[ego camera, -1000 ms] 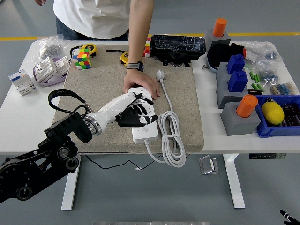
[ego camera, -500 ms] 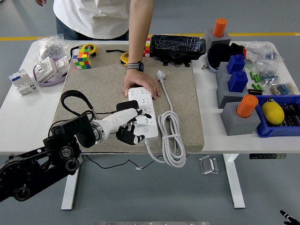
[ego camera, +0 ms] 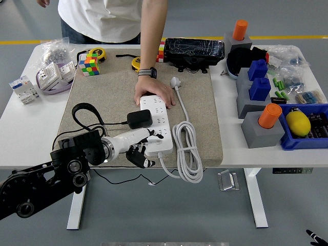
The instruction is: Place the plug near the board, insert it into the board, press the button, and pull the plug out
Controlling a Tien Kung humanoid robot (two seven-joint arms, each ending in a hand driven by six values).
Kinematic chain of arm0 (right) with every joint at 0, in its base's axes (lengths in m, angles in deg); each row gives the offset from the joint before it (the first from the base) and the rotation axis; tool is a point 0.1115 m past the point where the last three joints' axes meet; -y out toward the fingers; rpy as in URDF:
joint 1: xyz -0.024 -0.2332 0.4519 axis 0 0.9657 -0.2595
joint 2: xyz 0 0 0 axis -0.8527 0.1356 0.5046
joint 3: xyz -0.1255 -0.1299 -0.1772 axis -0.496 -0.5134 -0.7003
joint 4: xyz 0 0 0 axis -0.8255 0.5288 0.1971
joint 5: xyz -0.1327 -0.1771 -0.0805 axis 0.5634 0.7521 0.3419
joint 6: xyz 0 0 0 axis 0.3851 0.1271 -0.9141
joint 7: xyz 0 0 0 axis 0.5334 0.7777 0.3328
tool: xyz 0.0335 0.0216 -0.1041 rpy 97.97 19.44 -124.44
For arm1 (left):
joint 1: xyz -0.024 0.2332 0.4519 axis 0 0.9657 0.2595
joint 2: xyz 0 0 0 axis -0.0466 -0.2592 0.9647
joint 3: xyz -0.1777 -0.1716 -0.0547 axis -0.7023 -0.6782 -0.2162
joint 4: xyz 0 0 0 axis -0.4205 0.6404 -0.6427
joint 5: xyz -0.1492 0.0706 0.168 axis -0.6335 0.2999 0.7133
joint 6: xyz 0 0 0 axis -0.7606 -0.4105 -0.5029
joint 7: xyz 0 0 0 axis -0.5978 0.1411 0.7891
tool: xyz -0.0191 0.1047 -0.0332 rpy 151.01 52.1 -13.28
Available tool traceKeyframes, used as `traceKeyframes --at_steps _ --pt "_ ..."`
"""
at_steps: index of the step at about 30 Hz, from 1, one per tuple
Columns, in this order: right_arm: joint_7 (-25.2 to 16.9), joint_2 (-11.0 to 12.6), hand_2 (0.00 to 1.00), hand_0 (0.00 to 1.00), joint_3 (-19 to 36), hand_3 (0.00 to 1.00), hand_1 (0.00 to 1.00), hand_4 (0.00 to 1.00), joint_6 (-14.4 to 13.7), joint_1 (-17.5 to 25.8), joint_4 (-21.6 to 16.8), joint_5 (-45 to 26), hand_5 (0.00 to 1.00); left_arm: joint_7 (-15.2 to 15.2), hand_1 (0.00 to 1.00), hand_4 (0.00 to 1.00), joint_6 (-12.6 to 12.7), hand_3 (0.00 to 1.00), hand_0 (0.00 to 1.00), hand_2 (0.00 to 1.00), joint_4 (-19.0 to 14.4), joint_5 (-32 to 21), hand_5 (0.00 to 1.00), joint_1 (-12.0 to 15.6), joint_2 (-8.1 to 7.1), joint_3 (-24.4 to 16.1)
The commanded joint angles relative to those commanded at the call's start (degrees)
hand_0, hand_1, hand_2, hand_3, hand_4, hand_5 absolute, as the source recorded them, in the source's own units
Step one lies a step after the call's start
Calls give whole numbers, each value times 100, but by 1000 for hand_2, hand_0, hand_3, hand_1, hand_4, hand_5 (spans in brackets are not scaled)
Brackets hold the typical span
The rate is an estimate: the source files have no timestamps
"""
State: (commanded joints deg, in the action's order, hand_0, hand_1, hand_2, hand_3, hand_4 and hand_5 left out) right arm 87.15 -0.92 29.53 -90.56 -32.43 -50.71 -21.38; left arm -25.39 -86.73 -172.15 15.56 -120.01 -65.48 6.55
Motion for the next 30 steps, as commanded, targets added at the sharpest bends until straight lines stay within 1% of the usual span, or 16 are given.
traceKeyframes --at_steps 11,20,23,24,26,29,30 --pt "-1 19 641 623 -37 572 672 976 1 -18 -7 -8 586 -45 79 749 -72 864 69 162 211 -89 2 -32 1 120" --pt "-3 32 641 623 -59 573 671 977 0 -23 -9 -12 587 -64 79 739 -69 849 68 162 335 -146 2 -74 0 236" --pt "-4 39 641 623 -59 573 671 977 0 -20 -13 -14 587 -28 79 739 -39 849 68 162 344 -162 2 -63 -5 248" --pt "-4 40 641 623 -61 573 672 977 -1 -16 -11 -13 587 34 82 672 1 833 71 167 332 -170 2 -46 -9 223" --pt "-4 41 641 623 -67 573 672 977 -2 -7 -8 -13 587 269 82 672 126 833 71 167 308 -240 2 -6 -15 145" --pt "-3 34 641 623 -70 573 672 977 -1 6 -6 -11 587 662 82 672 328 833 71 167 284 -545 2 55 -17 -26" --pt "-3 33 641 623 -71 572 672 977 0 6 -6 -10 588 717 65 793 350 595 97 160 292 -603 138 64 -9 -63"
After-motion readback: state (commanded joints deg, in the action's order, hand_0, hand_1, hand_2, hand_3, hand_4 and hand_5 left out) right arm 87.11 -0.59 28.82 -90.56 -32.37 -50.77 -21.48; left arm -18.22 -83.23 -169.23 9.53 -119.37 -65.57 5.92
